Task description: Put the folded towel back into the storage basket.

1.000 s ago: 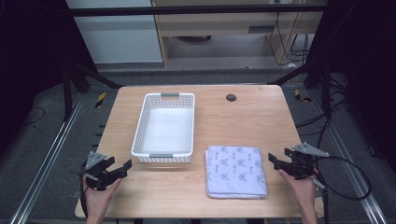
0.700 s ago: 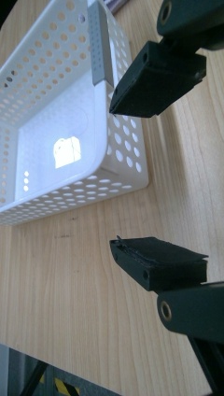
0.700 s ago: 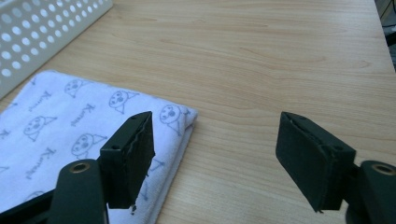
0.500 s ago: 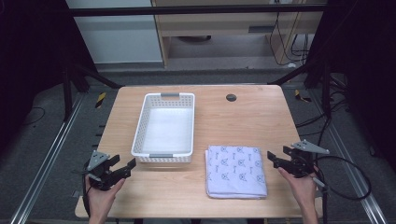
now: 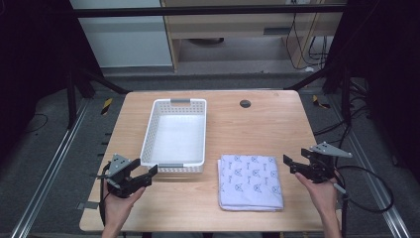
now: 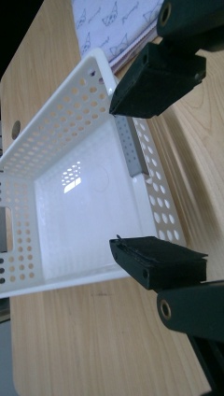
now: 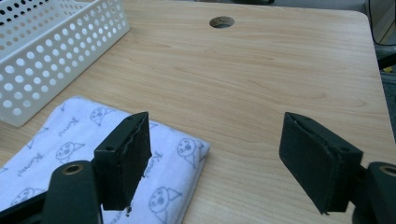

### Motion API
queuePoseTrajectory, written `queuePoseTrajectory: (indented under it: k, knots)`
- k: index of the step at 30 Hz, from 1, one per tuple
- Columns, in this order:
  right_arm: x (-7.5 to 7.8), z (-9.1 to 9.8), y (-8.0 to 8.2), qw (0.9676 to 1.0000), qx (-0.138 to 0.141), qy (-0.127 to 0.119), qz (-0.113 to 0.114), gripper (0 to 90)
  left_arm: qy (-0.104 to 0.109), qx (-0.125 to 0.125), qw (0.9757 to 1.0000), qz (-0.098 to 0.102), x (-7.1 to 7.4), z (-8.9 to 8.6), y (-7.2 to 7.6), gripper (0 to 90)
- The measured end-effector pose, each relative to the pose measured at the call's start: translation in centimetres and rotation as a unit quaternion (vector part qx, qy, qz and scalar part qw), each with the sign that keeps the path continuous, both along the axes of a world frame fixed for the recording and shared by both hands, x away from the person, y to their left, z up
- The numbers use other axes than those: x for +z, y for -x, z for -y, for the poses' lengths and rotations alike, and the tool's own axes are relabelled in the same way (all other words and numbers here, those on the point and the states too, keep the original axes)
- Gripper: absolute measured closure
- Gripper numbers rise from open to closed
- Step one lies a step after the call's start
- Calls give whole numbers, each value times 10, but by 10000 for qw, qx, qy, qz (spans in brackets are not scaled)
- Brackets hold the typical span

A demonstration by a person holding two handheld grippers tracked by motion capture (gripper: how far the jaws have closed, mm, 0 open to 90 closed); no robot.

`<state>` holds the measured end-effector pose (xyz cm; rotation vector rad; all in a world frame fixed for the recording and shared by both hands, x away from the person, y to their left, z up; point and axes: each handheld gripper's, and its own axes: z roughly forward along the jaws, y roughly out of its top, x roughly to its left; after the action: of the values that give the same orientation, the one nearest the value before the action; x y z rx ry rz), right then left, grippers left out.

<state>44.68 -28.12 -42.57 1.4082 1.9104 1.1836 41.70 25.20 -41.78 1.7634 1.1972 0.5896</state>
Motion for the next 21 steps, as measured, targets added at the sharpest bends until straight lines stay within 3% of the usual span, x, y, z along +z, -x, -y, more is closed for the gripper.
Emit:
queuePoseTrajectory:
  k: [5, 11, 16, 21]
  knots:
    - [9, -4, -4, 10000, 85, -30, -11, 251, 11, -91, 9999, 45, 5, 9, -1, 293]
    - [12, -8, -8, 9998, 169, 5, 127, 261, -35, -257, 9996, 86, 8, 28, -2, 297]
    - [10, -13, -13, 9993, 178, -21, -318, 260, -92, -466, 9988, 75, 9, 49, -4, 299]
    - [6, -14, -14, 9990, 211, -8, -387, 264, -119, -615, 9980, 59, 7, 66, -4, 302]
